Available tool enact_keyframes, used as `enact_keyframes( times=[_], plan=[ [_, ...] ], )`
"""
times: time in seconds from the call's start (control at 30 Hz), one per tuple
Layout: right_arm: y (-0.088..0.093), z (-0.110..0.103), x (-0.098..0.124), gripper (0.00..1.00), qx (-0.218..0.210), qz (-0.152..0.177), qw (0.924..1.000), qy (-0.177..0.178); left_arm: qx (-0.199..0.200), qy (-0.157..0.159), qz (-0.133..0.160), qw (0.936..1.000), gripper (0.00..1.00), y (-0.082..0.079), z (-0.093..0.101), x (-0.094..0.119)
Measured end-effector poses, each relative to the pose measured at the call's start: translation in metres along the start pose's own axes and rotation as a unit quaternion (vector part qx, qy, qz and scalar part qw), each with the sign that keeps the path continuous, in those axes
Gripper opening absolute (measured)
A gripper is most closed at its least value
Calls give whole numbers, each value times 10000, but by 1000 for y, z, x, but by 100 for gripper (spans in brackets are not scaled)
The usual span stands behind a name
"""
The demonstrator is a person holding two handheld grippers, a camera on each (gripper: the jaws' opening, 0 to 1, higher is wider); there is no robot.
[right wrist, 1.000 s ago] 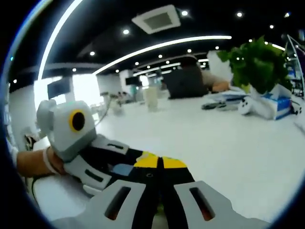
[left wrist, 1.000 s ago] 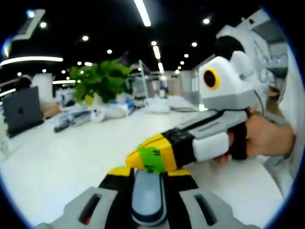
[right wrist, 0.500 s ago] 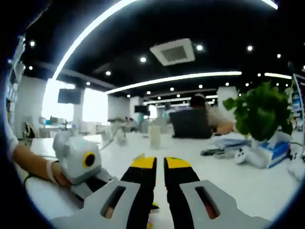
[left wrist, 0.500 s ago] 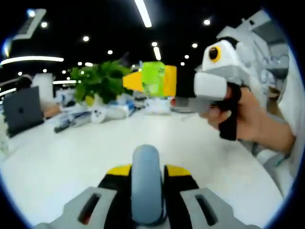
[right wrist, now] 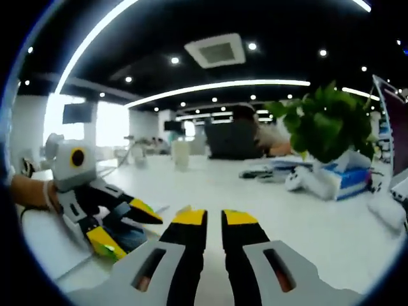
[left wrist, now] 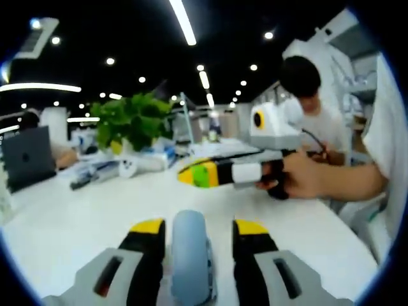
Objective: Pick up the paper insert the paper into the punch align the paper edges press the punch to punch holes
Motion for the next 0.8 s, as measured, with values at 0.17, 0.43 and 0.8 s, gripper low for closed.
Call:
enact_keyframes(
  times=[0.17,0.43,0.8],
  plan=[
    [-1,0,2,16,35,-6,10000,-14,19,-13,110,9999,47,-3,-2,1],
    [0,4,3,19,57,-39,9999,92,97,-409,453,9981,48,-30,-12,35],
    [-2,1,6,21,61,17,10000,69,893,-1401,105,9860,45,19,4,150]
  ],
)
Point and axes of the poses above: the point that each gripper's makers call its tool centre point, and the gripper's own axes: x roughly backward along the fingers, z roughly to its right, y roughly out of its underside, the point moved 9 cm from there along x, roughly backward along the fingers, and after that the axes turned 11 degrees about y, right-handed, at the moved point
